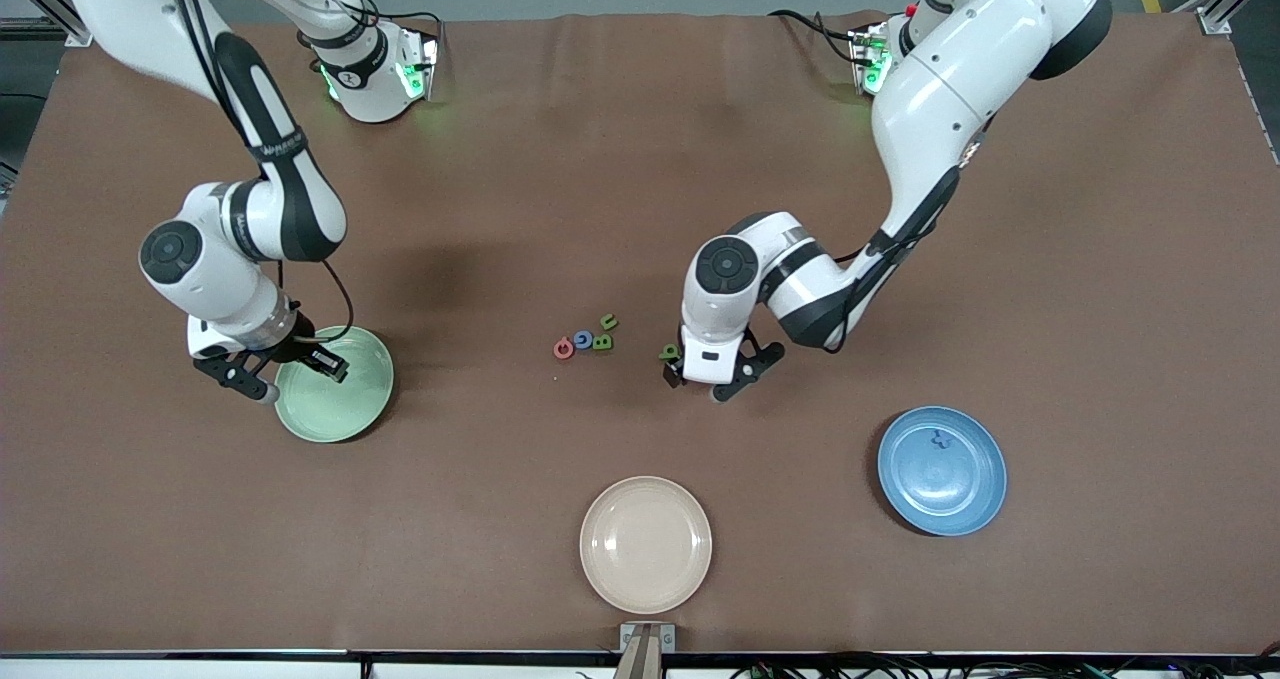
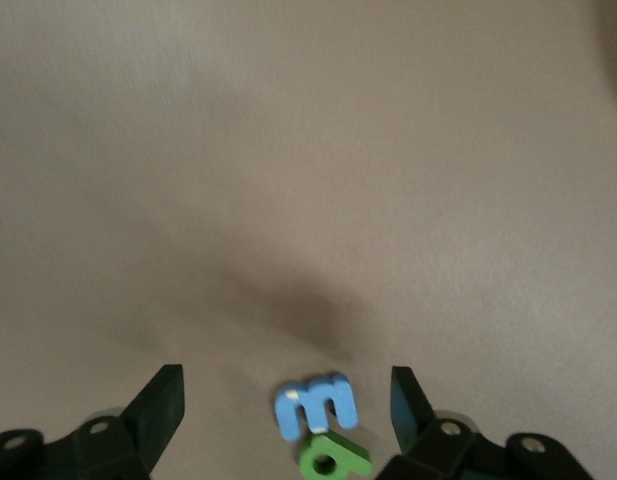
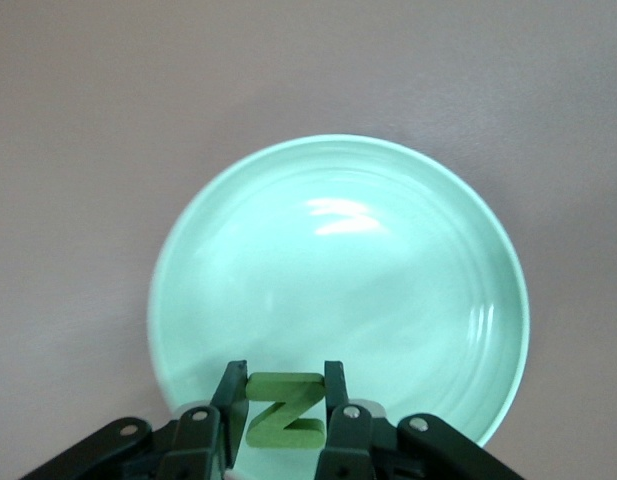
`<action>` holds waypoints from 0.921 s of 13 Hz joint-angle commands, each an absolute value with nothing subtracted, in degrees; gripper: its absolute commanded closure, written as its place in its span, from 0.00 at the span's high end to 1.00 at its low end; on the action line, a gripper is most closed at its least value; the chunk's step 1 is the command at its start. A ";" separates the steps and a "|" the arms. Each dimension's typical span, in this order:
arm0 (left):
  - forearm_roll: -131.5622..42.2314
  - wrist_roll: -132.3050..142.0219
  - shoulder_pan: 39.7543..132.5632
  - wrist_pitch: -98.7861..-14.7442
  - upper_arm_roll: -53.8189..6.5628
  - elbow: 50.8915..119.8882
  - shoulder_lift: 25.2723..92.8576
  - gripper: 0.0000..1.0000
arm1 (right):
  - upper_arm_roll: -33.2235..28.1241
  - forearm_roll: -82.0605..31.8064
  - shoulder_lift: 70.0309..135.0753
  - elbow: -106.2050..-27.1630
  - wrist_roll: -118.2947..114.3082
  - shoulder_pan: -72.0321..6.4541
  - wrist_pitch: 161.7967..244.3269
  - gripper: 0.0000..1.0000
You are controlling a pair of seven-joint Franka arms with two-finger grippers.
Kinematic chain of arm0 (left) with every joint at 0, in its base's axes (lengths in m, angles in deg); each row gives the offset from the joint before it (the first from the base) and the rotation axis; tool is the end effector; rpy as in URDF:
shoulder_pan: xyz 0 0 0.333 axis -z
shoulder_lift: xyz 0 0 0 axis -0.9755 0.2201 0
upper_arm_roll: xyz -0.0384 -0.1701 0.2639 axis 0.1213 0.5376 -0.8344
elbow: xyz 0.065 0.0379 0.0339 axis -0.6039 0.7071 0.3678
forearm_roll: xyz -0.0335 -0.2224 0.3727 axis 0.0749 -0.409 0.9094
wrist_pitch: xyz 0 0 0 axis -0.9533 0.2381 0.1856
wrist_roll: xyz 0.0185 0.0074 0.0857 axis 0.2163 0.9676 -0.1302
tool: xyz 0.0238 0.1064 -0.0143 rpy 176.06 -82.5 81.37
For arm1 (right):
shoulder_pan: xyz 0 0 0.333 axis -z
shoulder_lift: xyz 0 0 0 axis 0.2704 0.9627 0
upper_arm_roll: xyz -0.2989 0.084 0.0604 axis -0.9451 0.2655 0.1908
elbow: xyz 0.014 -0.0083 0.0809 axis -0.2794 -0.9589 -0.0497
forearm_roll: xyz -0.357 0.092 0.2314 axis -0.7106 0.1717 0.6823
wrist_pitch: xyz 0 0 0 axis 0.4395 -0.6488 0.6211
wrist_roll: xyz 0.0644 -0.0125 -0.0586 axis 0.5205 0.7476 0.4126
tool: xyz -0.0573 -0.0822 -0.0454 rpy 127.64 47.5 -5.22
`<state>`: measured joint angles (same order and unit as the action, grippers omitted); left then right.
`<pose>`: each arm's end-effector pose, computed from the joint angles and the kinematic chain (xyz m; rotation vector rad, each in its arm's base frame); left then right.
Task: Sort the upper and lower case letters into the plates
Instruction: 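Release Z on the green plate while the left gripper grasps blue m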
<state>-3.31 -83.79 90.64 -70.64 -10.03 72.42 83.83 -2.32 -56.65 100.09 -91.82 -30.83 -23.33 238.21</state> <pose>0.5761 -0.4736 0.1681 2.9207 1.0342 0.0466 0.6015 0.0225 0.1956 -3.0218 0.6843 -0.1429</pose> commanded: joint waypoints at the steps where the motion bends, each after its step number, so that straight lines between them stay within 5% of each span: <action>1: -2.98 -88.52 92.49 -70.12 -10.31 69.61 86.09 0.88 | -1.06 -56.26 101.94 -91.68 -29.27 -22.81 238.96 0.01; 4: -3.07 -92.57 93.27 -70.12 -10.31 69.53 87.23 0.79 | -1.06 -56.26 103.26 -91.68 -29.17 -22.72 239.84 0.04; 5: -3.07 -93.01 93.45 -70.12 -10.31 69.53 87.41 0.76 | -1.06 -56.26 103.43 -91.68 -29.17 -22.72 239.84 0.28; 6: -3.07 -93.63 93.46 -70.12 -10.31 69.53 87.93 0.75 | -0.97 -56.26 103.61 -91.59 -29.17 -22.72 239.84 0.80; 7: -3.07 -93.81 93.72 -70.12 -10.31 69.53 88.02 0.71 | -1.05 -56.26 103.61 -91.59 -29.17 -22.72 239.76 1.00; 12: -2.37 -93.28 92.50 -69.94 -10.31 69.53 87.06 0.06 | -0.97 -56.26 103.52 -91.41 -29.17 -22.81 239.23 1.00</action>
<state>-3.33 -92.75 92.86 -70.36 -9.90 70.42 86.82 -1.52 -56.65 103.45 -91.61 -30.02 -23.32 239.37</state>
